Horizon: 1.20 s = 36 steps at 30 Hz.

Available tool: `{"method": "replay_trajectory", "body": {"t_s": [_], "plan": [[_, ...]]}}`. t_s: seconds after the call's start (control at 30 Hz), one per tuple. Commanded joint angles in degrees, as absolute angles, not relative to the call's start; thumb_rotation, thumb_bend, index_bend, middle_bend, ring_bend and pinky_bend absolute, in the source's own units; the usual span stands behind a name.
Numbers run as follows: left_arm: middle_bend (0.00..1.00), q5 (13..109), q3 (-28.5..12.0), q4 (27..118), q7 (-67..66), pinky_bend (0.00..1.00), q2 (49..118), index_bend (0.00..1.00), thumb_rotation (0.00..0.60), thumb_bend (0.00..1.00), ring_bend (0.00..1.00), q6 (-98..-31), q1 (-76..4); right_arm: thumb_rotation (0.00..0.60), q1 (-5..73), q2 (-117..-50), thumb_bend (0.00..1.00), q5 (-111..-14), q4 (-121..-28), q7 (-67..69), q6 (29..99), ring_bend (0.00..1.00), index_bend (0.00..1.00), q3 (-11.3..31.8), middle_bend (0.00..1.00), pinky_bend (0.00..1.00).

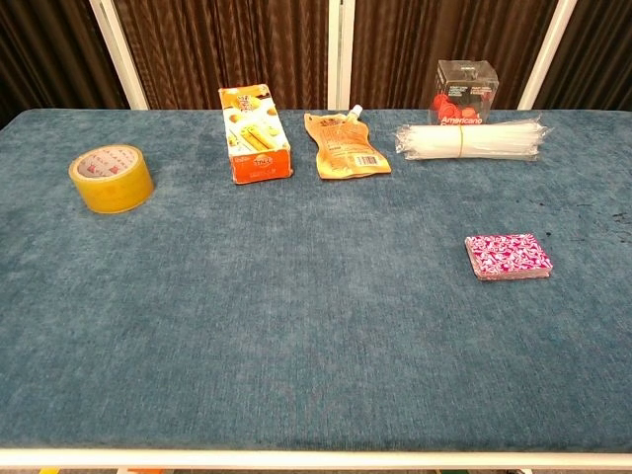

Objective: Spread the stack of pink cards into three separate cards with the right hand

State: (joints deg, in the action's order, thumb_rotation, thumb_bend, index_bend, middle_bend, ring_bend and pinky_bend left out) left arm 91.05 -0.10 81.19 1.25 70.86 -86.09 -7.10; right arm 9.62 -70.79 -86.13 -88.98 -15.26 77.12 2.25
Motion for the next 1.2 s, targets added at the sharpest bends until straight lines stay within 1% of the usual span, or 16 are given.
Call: {"method": "replay_trajectory", "body": {"t_s": [0.03, 0.07, 0.1, 0.17, 0.2, 0.23, 0.3, 0.37, 0.77, 1.1, 1.2], "plan": [[0.03, 91.0, -0.1, 81.3, 1.4, 0.1, 70.8, 0.07, 0.6, 0.0, 0.0, -86.2, -7.0, 0.6, 10.9, -70.7, 0.16, -85.9, -90.2, -16.5, 74.9, 0.45, 0.02, 2.1, 0.0, 0.68], [0.03, 91.0, -0.2, 81.3, 1.4, 0.1, 70.8, 0.07, 0.6, 0.0, 0.0, -86.2, -7.0, 0.6, 11.3, -70.7, 0.16, -85.7, -90.5, -17.2, 74.2, 0.49, 0.02, 2.2, 0.01, 0.69], [0.03, 91.0, -0.2, 81.2, 1.4, 0.1, 70.9, 0.07, 0.6, 0.0, 0.0, -86.3, -7.1, 0.6, 12.0, -70.7, 0.16, -85.4, -90.9, -18.7, 73.3, 0.51, 0.02, 2.4, 0.03, 0.69], [0.03, 91.1, -0.2, 81.1, 1.5, 0.1, 71.0, 0.07, 0.6, 0.0, 0.0, -86.3, -7.1, 0.6, 13.0, -70.8, 0.16, -84.5, -92.0, -20.8, 71.6, 0.56, 0.03, 2.6, 0.13, 0.69], [0.03, 91.2, -0.1, 81.1, 1.5, 0.1, 71.1, 0.07, 0.6, 0.0, 0.0, -86.2, -7.2, 0.6, 13.7, -71.1, 0.16, -84.0, -92.7, -22.0, 70.6, 0.58, 0.07, 2.8, 0.18, 0.7], [0.03, 91.3, -0.1, 81.0, 1.5, 0.1, 71.1, 0.07, 0.6, 0.0, 0.0, -86.2, -7.2, 0.6, 14.2, -71.3, 0.17, -83.7, -93.1, -23.0, 69.9, 0.59, 0.13, 3.0, 0.21, 0.71], [0.03, 91.3, 0.0, 81.0, 1.5, 0.1, 71.1, 0.07, 0.6, 0.0, 0.0, -86.0, -7.2, 0.6, 15.4, -72.2, 0.17, -82.4, -93.7, -25.1, 68.3, 0.62, 0.21, 3.6, 0.23, 0.75], [0.03, 91.2, 0.1, 80.9, 1.7, 0.1, 71.1, 0.07, 0.6, 0.0, 0.0, -85.9, -7.2, 0.6, 16.5, -73.2, 0.17, -80.9, -93.8, -26.6, 66.9, 0.65, 0.23, 4.1, 0.24, 0.77], [0.03, 91.3, 0.2, 80.9, 3.1, 0.1, 70.6, 0.07, 0.6, 0.0, 0.0, -85.8, -7.2, 0.6, 23.1, -79.5, 0.18, -70.8, -92.5, -34.4, 59.0, 0.72, 0.23, 6.7, 0.24, 0.8], [0.03, 90.8, 0.0, 80.2, 3.6, 0.1, 70.6, 0.07, 0.6, 0.0, 0.0, -85.9, -7.1, 0.6, 27.1, -85.0, 0.17, -64.6, -89.1, -38.8, 57.2, 0.72, 0.23, 7.3, 0.23, 0.8], [0.03, 90.7, 0.0, 79.9, 3.9, 0.1, 70.7, 0.07, 0.6, 0.0, 0.0, -86.0, -7.0, 0.6, 27.9, -86.1, 0.17, -63.4, -88.3, -39.4, 57.0, 0.72, 0.23, 7.1, 0.22, 0.8]]}}
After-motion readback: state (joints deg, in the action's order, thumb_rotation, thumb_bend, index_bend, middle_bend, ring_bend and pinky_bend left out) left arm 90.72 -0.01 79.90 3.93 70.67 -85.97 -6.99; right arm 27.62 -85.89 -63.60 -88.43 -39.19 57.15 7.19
